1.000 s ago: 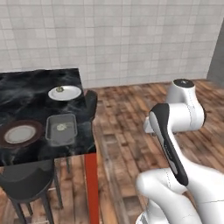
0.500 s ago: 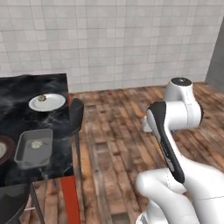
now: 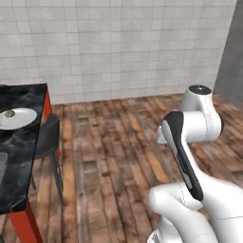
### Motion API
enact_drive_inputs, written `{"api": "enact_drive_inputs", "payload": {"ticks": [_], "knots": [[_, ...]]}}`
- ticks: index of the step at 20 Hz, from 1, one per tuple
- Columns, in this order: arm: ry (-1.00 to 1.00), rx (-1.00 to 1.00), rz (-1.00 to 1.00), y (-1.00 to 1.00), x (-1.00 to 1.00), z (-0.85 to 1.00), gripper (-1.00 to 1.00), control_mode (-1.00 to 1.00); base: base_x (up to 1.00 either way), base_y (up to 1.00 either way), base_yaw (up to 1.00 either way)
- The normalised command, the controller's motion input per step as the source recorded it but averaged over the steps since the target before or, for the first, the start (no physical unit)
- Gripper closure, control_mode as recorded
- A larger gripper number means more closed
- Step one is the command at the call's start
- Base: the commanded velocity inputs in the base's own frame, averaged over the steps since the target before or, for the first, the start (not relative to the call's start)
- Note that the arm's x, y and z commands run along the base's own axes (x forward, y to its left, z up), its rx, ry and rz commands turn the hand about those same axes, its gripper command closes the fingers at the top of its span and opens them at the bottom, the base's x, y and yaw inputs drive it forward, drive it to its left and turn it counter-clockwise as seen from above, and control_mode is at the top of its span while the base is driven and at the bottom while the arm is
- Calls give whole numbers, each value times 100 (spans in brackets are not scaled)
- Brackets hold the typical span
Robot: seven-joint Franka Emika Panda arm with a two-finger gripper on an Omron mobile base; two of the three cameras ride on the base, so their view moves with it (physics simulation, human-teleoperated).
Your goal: Place two dumplings into each of the tupperware containers and then place the containers in the fridge.
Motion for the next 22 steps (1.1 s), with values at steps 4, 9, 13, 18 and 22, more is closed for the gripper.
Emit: {"api": "enact_drive_inputs", "payload": {"ticks": [4, 9, 13, 18, 22], "knots": [[0, 0, 0, 0, 0, 0, -100, 100, 64, -45, 9], [0, 0, 0, 0, 0, 0, -100, 100, 86, -15, 21], [0, 0, 0, 0, 0, 0, -100, 100, 97, 0, 39], [0, 0, 0, 0, 0, 0, -100, 100, 77, -3, 63], [0, 0, 0, 0, 0, 0, -100, 100, 58, -10, 80]]}}
